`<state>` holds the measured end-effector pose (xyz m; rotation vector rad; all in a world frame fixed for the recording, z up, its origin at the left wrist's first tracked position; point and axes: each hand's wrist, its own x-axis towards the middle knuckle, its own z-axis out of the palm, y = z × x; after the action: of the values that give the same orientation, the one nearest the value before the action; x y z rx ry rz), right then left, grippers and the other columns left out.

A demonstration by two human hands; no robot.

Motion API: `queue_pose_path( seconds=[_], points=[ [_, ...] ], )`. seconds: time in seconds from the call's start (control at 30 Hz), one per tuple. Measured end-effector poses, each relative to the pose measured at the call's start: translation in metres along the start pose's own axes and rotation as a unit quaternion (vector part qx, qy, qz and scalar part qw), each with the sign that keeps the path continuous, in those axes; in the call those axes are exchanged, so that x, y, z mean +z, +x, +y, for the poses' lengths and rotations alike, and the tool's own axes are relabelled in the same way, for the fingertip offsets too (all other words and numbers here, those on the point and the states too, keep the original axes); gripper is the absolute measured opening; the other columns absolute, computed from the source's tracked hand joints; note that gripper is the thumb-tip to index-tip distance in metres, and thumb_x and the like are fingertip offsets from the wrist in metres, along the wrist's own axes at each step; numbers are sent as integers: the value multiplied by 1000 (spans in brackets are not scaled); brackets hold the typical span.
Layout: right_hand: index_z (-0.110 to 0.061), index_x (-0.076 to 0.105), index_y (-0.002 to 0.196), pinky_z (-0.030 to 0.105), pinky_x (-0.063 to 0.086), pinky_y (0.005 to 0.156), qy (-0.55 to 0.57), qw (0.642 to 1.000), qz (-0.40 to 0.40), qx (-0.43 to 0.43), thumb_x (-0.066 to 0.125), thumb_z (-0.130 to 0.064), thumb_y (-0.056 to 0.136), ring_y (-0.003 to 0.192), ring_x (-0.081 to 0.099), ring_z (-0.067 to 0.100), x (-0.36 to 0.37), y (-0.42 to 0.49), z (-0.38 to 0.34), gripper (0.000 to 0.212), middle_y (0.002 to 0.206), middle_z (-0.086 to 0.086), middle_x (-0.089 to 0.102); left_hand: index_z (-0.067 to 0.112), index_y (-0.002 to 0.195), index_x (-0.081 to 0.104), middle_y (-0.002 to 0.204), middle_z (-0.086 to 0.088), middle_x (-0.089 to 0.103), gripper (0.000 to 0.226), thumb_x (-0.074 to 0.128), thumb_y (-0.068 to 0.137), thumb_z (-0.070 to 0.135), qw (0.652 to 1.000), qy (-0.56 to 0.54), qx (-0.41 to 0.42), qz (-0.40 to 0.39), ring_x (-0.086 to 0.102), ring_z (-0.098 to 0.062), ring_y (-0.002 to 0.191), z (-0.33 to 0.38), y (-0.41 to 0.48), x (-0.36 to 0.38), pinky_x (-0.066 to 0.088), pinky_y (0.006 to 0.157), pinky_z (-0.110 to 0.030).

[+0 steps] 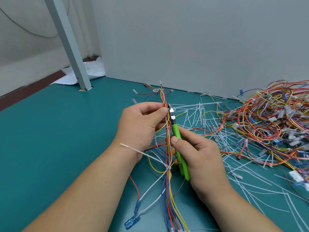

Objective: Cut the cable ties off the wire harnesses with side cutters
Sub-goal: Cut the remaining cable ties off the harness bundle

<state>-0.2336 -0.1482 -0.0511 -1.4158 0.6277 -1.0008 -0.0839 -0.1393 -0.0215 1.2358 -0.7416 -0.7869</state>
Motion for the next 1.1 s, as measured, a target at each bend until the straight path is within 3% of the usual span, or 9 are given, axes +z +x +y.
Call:
queue_pose_path(
  seconds=[0.2, 0.5, 0.63, 0.8, 0.93, 1.1],
  points=[
    [-25, 78, 115, 18, 50, 70, 8, 1000, -9, -7, 65, -18, 89, 72, 60, 1, -1, 0, 3, 30, 79, -13, 72, 18, 81, 78, 79, -5, 78, 14, 74, 88, 6, 1000, -6, -3, -6, 70, -13, 68, -1, 1, 0, 60, 68, -26],
    [-28, 77, 115, 30, 45, 68, 5, 1000, -21, 1, 62, -19, 91, 72, 52, 12, -1, 2, 7, 30, 86, -8, 70, 14, 86, 77, 78, -5, 78, 10, 74, 89, 5, 1000, -10, -4, -4, 70, -13, 67, 0, 1, 0, 60, 70, -26],
    [-29, 78, 111, 20, 49, 67, 8, 1000, -6, 2, 62, -19, 89, 70, 59, 5, -1, 3, 8, 29, 85, -9, 73, 12, 89, 76, 77, -3, 77, 7, 73, 89, 5, 1000, -13, -6, -2, 70, -11, 66, 0, 0, 1, 59, 66, -23],
    [-24, 77, 112, 30, 50, 70, 18, 1000, -2, 12, 65, -20, 87, 74, 61, 11, 0, 3, 9, 28, 92, 0, 75, 13, 88, 77, 80, -6, 78, 7, 73, 89, 7, 1000, -11, -9, 8, 69, -14, 68, -1, 2, 0, 59, 68, -24],
    [-25, 77, 112, 35, 48, 72, 6, 1000, 1, 5, 64, -21, 88, 73, 59, 11, -2, 3, 9, 28, 86, -5, 72, 11, 90, 76, 79, -7, 77, 4, 75, 88, 7, 1000, -15, -14, 13, 68, -16, 69, -2, 2, -1, 61, 71, -27],
    [-32, 77, 114, 27, 49, 69, -49, 998, -7, -24, 64, -23, 92, 68, 51, 10, -3, 3, 9, 27, 85, -12, 71, 10, 90, 76, 81, -9, 77, 4, 75, 88, 8, 1000, -15, -17, 14, 68, -17, 70, -2, 3, 0, 61, 72, -28]
  ],
)
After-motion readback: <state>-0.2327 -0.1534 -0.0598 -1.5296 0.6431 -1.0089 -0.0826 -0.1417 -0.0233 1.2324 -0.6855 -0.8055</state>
